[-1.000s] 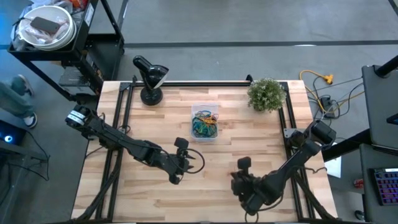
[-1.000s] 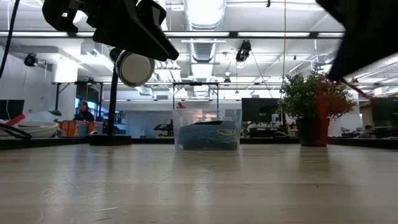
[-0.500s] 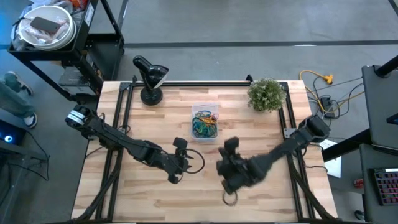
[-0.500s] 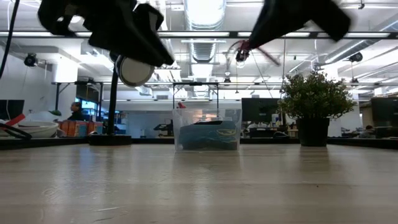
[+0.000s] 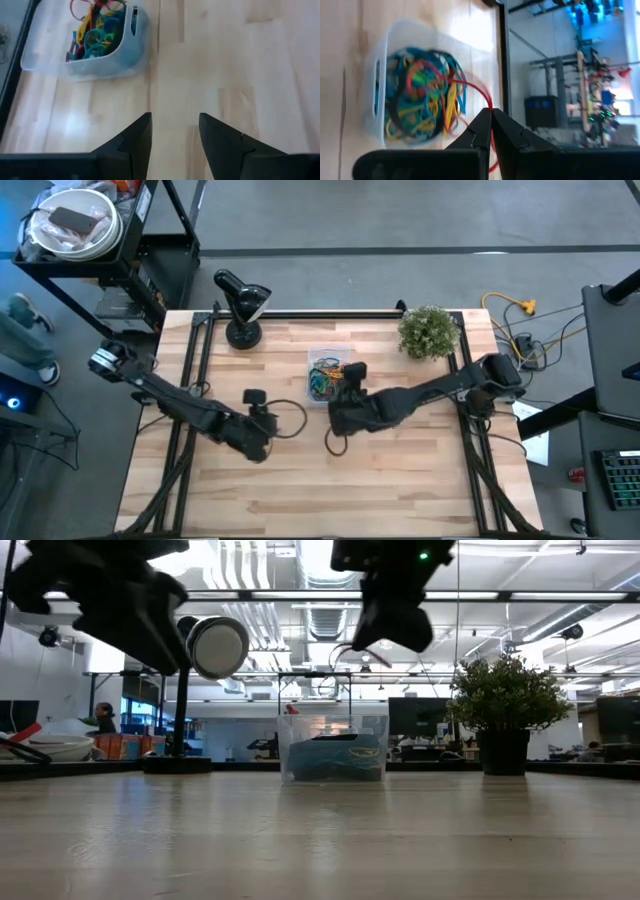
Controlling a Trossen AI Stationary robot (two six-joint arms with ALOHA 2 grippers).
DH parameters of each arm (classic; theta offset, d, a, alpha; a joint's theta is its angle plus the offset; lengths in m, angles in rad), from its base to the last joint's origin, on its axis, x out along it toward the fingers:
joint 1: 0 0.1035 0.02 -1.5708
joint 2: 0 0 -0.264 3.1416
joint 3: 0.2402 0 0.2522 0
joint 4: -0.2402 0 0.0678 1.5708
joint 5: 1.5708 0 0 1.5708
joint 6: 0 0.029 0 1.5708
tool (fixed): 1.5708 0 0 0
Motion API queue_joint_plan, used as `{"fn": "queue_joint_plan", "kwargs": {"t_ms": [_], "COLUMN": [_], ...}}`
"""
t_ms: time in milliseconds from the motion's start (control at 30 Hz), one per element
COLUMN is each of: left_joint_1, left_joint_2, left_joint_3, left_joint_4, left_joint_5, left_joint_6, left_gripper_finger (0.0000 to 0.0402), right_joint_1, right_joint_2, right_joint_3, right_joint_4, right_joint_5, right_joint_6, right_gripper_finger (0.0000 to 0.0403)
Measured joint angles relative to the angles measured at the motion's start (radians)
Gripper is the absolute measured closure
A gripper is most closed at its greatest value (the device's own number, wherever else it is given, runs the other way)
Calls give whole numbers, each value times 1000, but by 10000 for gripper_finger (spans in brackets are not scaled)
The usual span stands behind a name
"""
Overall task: Pick and place rubber bands into bin
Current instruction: Put red rubberband into the transparent bin
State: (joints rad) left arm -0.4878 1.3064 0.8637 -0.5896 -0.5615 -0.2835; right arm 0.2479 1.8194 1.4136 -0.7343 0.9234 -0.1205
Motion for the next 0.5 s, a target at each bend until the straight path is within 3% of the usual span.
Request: {"fn": "queue_joint_plan", "kwargs": {"t_ms": [267,500], "left_joint_1": [-82,-108], "left_joint_2": [-175,-256], "left_joint_3": [-114,-182], "left_joint_4": [6,29], "left_joint_5": [-102,-129], "left_joint_6": [-101,-130], "left_gripper_finger": [254,254], "right_joint_1": [-123,-247], "right_joint_2": [0,0], "right_joint_3": [0,-8], "right_joint_4": [219,289], "right_joint_5": [-159,-322], "right_joint_6": [-187,-218], "right_gripper_finger": [394,394]}}
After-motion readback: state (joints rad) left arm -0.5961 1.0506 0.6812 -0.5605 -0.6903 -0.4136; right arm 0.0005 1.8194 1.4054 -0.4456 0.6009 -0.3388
